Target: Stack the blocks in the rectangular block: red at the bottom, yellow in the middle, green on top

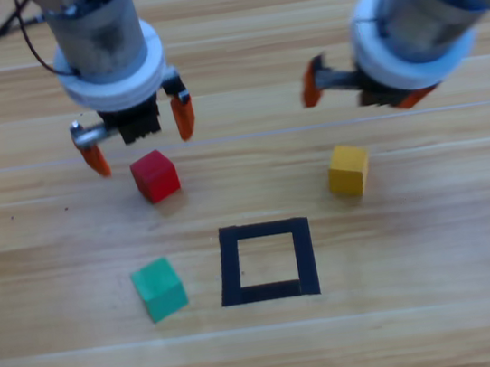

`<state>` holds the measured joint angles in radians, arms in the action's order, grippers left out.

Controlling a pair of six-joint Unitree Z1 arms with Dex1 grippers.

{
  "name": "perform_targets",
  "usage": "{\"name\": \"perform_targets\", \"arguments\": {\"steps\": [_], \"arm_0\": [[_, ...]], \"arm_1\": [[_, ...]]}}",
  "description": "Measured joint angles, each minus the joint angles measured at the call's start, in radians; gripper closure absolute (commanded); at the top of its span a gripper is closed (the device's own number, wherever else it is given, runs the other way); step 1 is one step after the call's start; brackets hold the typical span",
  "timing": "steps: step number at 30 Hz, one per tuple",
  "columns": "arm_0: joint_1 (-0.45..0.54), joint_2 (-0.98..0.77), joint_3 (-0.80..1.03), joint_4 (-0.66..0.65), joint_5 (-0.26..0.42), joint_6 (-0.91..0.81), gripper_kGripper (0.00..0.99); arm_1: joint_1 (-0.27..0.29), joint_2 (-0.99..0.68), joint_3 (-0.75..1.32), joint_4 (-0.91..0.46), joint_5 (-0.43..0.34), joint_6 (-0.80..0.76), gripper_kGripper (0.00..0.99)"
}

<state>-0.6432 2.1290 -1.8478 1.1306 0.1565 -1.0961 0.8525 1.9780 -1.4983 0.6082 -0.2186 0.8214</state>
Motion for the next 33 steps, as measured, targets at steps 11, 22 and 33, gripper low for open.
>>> {"name": "perform_targets", "arguments": {"steps": [11, 22, 33], "arm_0": [[0.119, 0.024, -0.056, 0.000, -0.096, -0.038, 0.025], [0.151, 0.122, -0.116, 0.000, -0.154, -0.051, 0.025], [0.163, 0.150, -0.149, 0.000, -0.171, -0.070, 0.025]], "arm_1": [[-0.001, 0.268, -0.284, 0.233, 0.014, 0.095, 0.010], [-0.011, 0.304, -0.285, 0.235, 0.025, 0.136, 0.014], [-0.047, 0.319, -0.283, 0.235, 0.025, 0.186, 0.044]]}}
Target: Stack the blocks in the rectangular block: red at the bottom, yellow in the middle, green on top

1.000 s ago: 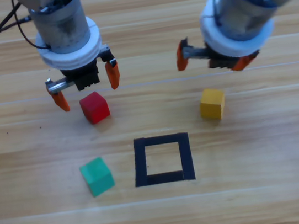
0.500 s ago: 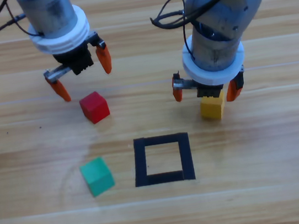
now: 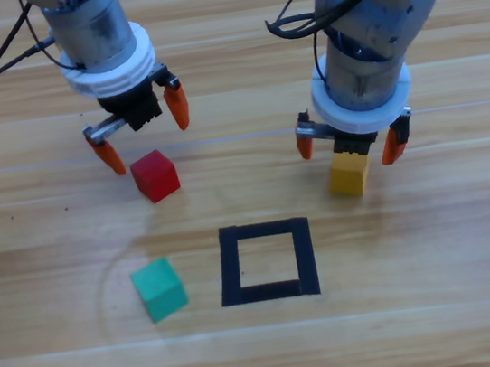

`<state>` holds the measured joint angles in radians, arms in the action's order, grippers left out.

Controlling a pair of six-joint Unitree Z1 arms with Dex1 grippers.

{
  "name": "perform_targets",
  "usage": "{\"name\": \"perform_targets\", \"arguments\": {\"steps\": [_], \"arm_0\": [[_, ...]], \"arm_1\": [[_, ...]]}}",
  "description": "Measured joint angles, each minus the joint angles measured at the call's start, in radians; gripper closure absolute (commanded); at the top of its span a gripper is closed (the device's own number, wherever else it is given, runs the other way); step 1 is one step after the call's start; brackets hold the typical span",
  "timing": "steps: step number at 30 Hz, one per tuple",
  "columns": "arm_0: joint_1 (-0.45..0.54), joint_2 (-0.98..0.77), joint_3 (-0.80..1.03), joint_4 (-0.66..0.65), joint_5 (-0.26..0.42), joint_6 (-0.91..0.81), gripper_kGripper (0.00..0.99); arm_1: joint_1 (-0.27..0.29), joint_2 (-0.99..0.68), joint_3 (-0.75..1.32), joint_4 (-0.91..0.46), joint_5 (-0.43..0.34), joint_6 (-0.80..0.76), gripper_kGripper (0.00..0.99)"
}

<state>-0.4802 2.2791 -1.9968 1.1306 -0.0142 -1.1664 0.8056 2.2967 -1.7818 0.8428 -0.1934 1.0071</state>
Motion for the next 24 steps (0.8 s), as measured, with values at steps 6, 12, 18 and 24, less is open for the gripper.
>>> {"name": "perform_targets", "arguments": {"steps": [6, 12, 18, 24], "arm_0": [[0.006, 0.047, -0.002, 0.000, 0.000, -0.019, 0.027], [0.007, 0.064, -0.002, 0.000, 0.000, -0.021, 0.030], [0.007, 0.064, -0.002, 0.000, 0.000, -0.021, 0.053], [0.007, 0.064, -0.002, 0.000, 0.000, -0.021, 0.059]], "arm_1": [[-0.011, 0.015, 0.007, 0.000, 0.000, 0.023, 0.113], [-0.013, 0.044, 0.013, 0.000, 0.023, 0.023, 0.182], [-0.014, 0.044, 0.013, 0.000, 0.037, 0.023, 0.695], [-0.015, 0.044, 0.013, 0.000, 0.037, -0.004, 0.907]]}}
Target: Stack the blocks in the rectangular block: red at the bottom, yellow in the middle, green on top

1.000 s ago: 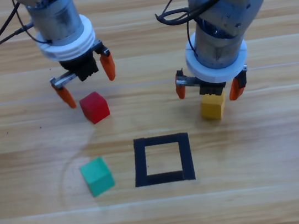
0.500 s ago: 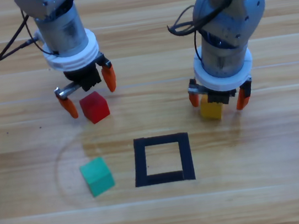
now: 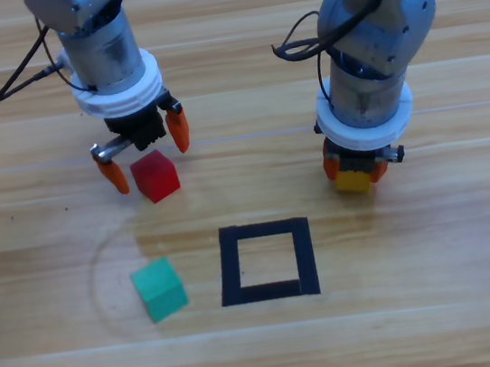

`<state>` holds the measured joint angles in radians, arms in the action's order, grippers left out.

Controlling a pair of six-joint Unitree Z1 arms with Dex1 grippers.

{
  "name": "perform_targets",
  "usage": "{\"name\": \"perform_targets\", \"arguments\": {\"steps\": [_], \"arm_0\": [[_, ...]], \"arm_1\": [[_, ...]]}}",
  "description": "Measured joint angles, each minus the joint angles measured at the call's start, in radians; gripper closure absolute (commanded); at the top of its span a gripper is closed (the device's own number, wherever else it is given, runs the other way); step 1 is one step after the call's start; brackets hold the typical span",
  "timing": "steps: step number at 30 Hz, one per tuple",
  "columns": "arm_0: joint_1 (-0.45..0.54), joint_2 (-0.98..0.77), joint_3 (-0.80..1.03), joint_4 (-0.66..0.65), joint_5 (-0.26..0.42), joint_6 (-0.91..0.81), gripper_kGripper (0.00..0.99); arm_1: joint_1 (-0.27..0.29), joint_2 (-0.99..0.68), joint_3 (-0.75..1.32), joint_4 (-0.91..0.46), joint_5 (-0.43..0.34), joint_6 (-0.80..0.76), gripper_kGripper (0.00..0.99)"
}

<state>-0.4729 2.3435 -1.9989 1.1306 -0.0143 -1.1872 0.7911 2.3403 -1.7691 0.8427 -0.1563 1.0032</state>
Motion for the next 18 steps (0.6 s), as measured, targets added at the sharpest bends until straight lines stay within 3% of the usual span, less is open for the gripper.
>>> {"name": "perform_targets", "arguments": {"steps": [10, 18], "arm_0": [[0.000, 0.032, 0.000, 0.000, 0.000, 0.008, 0.086], [0.001, 0.043, 0.014, -0.001, 0.003, 0.014, 0.312]], "arm_1": [[-0.001, -0.063, 0.084, 0.000, 0.000, -0.115, 0.907], [-0.001, -0.312, 0.208, 0.000, 0.000, -0.191, 0.907]]}}
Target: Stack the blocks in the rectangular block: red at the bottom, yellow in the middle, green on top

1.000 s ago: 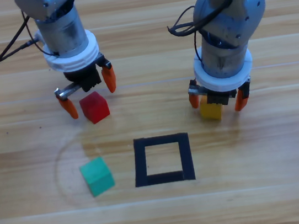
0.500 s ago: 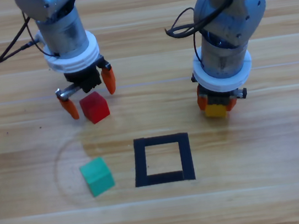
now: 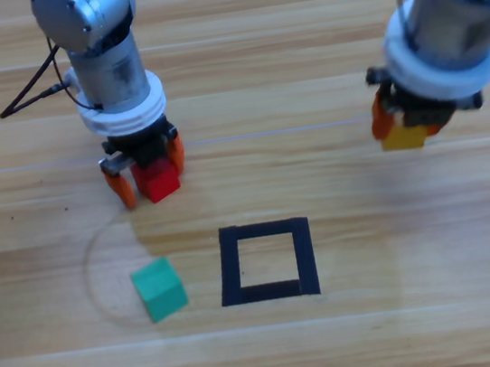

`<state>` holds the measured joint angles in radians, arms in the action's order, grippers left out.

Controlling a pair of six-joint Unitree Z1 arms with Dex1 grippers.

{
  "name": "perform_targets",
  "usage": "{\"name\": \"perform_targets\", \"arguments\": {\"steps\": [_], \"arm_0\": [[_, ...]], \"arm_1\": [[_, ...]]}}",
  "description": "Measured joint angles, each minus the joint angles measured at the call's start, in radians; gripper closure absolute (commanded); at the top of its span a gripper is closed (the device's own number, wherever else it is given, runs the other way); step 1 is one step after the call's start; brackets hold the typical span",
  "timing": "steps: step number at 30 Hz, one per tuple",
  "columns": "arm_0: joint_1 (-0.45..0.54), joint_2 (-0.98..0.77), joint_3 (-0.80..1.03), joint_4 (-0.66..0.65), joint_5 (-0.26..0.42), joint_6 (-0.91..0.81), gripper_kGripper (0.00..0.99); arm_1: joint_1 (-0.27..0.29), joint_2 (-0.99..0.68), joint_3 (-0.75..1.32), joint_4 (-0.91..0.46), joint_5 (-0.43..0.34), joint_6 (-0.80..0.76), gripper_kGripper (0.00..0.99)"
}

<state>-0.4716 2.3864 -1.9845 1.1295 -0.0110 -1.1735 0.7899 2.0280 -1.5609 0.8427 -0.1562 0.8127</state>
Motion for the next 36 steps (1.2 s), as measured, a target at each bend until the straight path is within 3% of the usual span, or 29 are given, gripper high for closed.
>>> {"name": "perform_targets", "arguments": {"steps": [3, 6, 8, 14, 20, 28, 36], "arm_0": [[0.000, 0.000, 0.009, -0.003, 0.004, 0.000, 0.533], [0.000, 0.000, 0.009, -0.003, 0.016, 0.004, 0.876], [0.000, 0.000, 0.009, -0.003, 0.028, 0.030, 0.988], [0.000, -0.001, 0.002, 0.011, 0.044, 0.098, 0.990], [-0.023, -0.003, -0.194, 0.106, 0.049, 0.333, 0.990], [-0.179, -0.016, -0.195, 0.141, 0.049, 0.496, 0.990], [-0.326, -0.016, -0.173, 0.141, 0.049, 0.436, 0.990]], "arm_1": [[0.000, -0.042, 0.010, 0.000, 0.000, -0.003, 0.907], [0.000, -0.056, 0.021, 0.000, 0.000, -0.004, 0.907], [0.000, -0.057, 0.025, 0.000, 0.000, -0.004, 0.907], [0.000, -0.057, 0.026, 0.000, 0.000, -0.005, 0.907], [0.000, -0.057, 0.027, 0.000, 0.000, -0.006, 0.907], [0.000, -0.057, 0.028, 0.000, 0.003, -0.011, 0.907], [0.000, -0.057, 0.030, 0.000, 0.036, -0.011, 0.906]]}}
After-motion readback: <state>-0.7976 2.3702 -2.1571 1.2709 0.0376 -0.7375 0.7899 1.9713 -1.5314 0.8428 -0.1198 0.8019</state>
